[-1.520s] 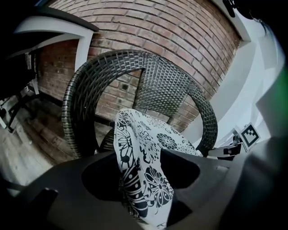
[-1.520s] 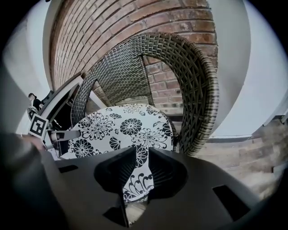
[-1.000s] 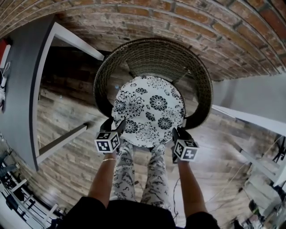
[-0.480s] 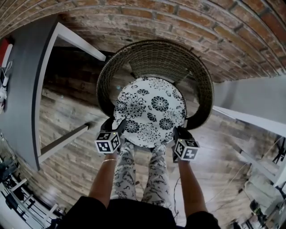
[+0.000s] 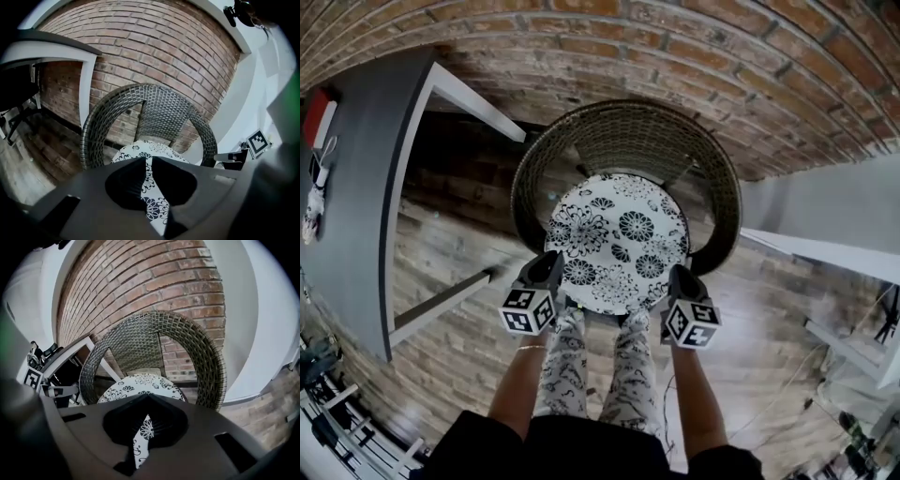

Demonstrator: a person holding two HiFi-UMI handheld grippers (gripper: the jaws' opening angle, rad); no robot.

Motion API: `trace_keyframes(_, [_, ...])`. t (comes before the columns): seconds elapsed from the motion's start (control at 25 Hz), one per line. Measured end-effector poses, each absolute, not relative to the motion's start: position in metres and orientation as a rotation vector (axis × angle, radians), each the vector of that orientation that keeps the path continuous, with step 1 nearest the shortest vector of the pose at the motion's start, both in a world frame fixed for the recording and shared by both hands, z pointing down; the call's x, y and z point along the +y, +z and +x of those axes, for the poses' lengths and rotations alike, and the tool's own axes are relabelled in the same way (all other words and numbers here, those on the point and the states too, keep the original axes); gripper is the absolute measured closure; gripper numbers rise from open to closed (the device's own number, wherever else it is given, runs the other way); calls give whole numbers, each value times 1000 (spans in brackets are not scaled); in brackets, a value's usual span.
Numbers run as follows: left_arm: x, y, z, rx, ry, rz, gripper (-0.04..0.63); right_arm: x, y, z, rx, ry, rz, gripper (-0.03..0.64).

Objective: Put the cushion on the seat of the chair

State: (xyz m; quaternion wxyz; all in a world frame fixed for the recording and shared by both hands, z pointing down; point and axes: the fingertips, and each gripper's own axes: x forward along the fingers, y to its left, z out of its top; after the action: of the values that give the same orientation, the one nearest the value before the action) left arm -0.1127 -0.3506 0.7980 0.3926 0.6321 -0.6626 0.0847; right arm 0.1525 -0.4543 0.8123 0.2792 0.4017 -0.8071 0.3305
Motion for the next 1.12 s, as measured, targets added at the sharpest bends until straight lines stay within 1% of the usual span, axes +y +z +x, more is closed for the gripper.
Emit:
trace_keyframes(0.04, [-353,790,-113,-1687,207,1617,574,-455,805,153,-2173,878,1091,617])
trace_keyframes(0.12, [-356,772,-113,-1704,196,1643,588,-455,789,153,-2188,871,1116,617])
trace_keyframes(0.36, [-376,719,-104,-1682,142,1763,591,-463,742,151,-2253,788,1148,617])
trace_keyframes(0.64, [-384,651,-84,-1671,181,1978,591,-466,684,148,-2303,693,1156,617])
trace_keyframes(1.12, [-392,541,-82,-1693,108,2151,591,-462,595,142,-2429,693,1203,617])
